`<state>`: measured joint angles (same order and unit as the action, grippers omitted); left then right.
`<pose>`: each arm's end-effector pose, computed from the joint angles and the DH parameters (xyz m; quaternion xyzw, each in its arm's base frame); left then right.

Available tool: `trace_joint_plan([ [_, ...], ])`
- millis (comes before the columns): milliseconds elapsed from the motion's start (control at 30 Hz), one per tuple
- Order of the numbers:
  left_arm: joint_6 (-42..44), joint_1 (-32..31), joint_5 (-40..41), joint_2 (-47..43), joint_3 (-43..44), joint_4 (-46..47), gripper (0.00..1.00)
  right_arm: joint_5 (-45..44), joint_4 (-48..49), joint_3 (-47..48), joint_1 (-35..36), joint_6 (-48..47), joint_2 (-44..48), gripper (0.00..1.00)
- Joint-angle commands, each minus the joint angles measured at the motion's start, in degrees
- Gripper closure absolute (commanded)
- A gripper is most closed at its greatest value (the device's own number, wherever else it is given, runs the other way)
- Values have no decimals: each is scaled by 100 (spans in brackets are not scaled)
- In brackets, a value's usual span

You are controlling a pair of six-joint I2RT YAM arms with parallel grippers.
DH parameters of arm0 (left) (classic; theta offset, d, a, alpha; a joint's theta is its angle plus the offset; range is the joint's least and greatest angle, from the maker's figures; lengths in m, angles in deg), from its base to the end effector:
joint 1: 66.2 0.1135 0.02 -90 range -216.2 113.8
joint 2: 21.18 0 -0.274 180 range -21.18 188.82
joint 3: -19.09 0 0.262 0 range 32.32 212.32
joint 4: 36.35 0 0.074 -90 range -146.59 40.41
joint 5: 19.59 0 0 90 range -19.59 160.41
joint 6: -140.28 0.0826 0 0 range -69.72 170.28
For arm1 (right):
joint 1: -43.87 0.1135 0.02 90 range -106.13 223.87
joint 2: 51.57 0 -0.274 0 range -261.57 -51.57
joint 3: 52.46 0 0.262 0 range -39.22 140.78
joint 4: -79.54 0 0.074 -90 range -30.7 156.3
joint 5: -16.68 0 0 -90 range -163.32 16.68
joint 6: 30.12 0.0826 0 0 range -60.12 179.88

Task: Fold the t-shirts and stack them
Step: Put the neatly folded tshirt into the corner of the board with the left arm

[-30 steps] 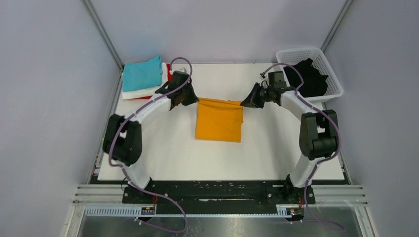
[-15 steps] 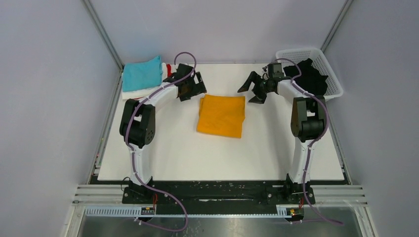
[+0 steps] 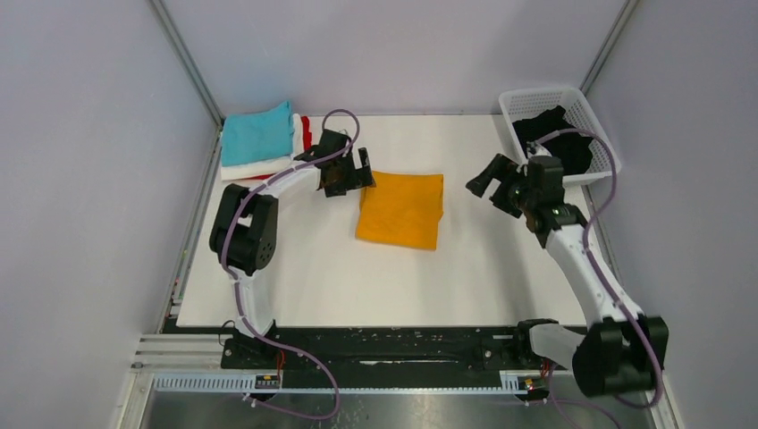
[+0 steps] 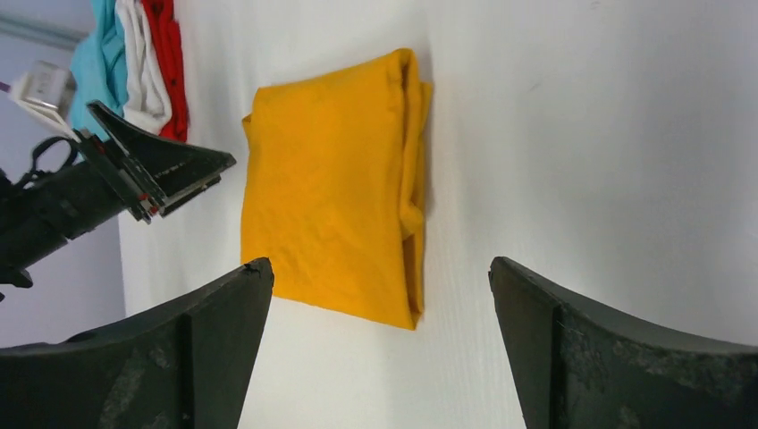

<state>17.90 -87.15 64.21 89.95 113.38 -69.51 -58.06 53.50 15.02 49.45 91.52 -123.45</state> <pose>0.4356 -0.1763 0.1736 -0.0750 0.9355 -0.1987 0.2824 0.3248 0.0536 0.2759 0.1297 0.8530 0.2663 0.4298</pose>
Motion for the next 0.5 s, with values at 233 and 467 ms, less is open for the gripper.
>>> trace_joint_plan([
  [233, 97, -557, -115, 1025, 608, -383, 11, -1680, 46, -1627, -119, -131, 2814, 1],
  [467, 27, -979, 784, 1562, 1222, -1052, 42, -2340, -261, -1964, -119, -292, 3789, 0],
])
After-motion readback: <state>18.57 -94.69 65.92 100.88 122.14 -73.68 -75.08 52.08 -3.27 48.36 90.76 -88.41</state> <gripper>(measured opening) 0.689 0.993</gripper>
